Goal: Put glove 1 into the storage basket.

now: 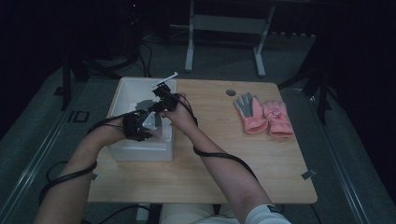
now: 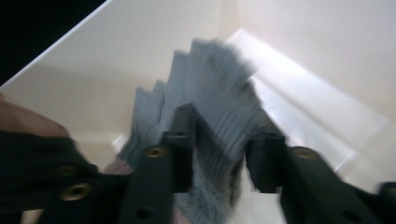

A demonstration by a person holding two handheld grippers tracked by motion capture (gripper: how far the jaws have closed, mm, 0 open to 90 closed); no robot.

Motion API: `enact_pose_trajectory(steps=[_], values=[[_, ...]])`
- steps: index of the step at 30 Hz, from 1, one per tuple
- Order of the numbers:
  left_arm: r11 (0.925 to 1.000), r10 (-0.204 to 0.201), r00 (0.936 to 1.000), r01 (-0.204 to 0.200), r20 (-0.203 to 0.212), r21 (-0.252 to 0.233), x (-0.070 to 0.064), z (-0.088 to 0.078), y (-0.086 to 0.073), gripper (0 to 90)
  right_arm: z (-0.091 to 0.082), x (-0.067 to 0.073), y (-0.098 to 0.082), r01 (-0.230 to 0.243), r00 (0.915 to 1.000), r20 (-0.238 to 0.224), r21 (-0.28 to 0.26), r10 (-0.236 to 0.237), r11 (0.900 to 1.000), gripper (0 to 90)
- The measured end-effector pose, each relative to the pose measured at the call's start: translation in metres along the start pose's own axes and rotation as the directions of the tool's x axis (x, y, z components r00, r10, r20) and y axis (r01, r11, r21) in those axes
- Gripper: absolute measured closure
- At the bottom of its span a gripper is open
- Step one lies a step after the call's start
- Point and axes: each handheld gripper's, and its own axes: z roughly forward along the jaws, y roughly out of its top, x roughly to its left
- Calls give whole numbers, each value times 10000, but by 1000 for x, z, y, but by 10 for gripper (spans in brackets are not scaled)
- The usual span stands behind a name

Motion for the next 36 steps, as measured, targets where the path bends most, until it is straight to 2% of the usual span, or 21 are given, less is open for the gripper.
enact_pose_trajectory(steps=[2, 3, 5, 7, 9, 11, 13, 14, 16, 17, 19, 23, 24, 25, 28, 30, 32, 34, 36], values=[[9996, 45, 9997, -51, 227, 262, 1, 11, 3, 677, -7, -6, 0, -155, 9999, 13, -278, 155, 9995, 591], [9995, -95, 9988, 80, 487, 321, 1, 17, 5, 675, -10, -9, -1, -225, 9997, 115, -312, 229, 9993, 589], [9972, 125, 9981, -169, 603, 730, -1, 26, 8, 670, -17, -16, -4, -314, 9994, 108, -386, 318, 9988, 582], [9954, 38, 9964, -119, 850, 948, 0, 31, 9, 642, -24, -22, -8, -333, 9994, 82, -469, 337, 9983, 572], [9934, -319, 9964, 230, 779, 1127, 1, 29, 8, 594, -32, -26, -12, -241, 9997, -3, -604, 241, 9979, 561], [9937, -613, 9948, 531, 815, 991, 3, 24, 8, 559, -39, -30, -16, -176, 9998, -102, -697, 170, 9974, 546], [9928, -1080, 9916, 1038, 714, 597, 5, 18, 7, 505, -47, -35, -22, -133, 9993, -359, -907, 100, 9958, 532], [9928, -1080, 9916, 1038, 714, 597, 5, 18, 7, 497, -47, -35, -22, -133, 9993, -359, -907, 100, 9958, 532], [9900, -1395, 9891, 1384, 466, 279, 9, 5, 7, 477, -61, -39, -29, 40, 9987, -506, -1109, -97, 9938, 498], [9895, -1434, 9887, 1425, 429, 224, 10, 2, 7, 477, -68, -39, -32, 109, 9974, -700, -1232, -196, 9923, 494], [9843, -1749, 9839, 1756, 373, -182, 13, -9, 8, 481, -78, -38, -36, 231, 9948, -945, -1482, -374, 9887, 484], [9809, -1894, 9814, 1905, 304, -383, 13, -19, 10, 481, -90, -37, -40, 369, 9917, -1145, -1811, -584, 9828, 476], [9789, -1948, 9807, 1953, 153, -604, 15, -30, 13, 481, -98, -36, -43, 463, 9906, -1178, -1937, -701, 9800, 474], [9763, -2009, 9795, 2015, 158, -795, 15, -35, 15, 482, -110, -33, -47, 707, 9881, -1187, -2158, -980, 9739, 456], [9665, -2143, 9764, 2158, 263, -1388, 14, -48, 23, 491, -123, -32, -54, 1042, 9862, -1010, -2398, -1315, 9652, 436], [9596, -2226, 9744, 2245, 307, -1698, 13, -54, 29, 492, -131, -34, -59, 985, 9861, -1055, -2497, -1282, 9633, 429], [9548, -2221, 9742, 2258, 408, -1932, 11, -59, 37, 492, -138, -36, -65, 1024, 9880, -863, -2575, -1284, 9608, 411], [9456, -2238, 9728, 2318, 604, -2283, 8, -62, 44, 494, -144, -39, -72, 1118, 9881, -732, -2639, -1355, 9580, 360], [9371, -2254, 9717, 2360, 703, -2572, 5, -62, 52, 507, -147, -46, -79, 961, 9894, -790, -2706, -1216, 9579, 308]])
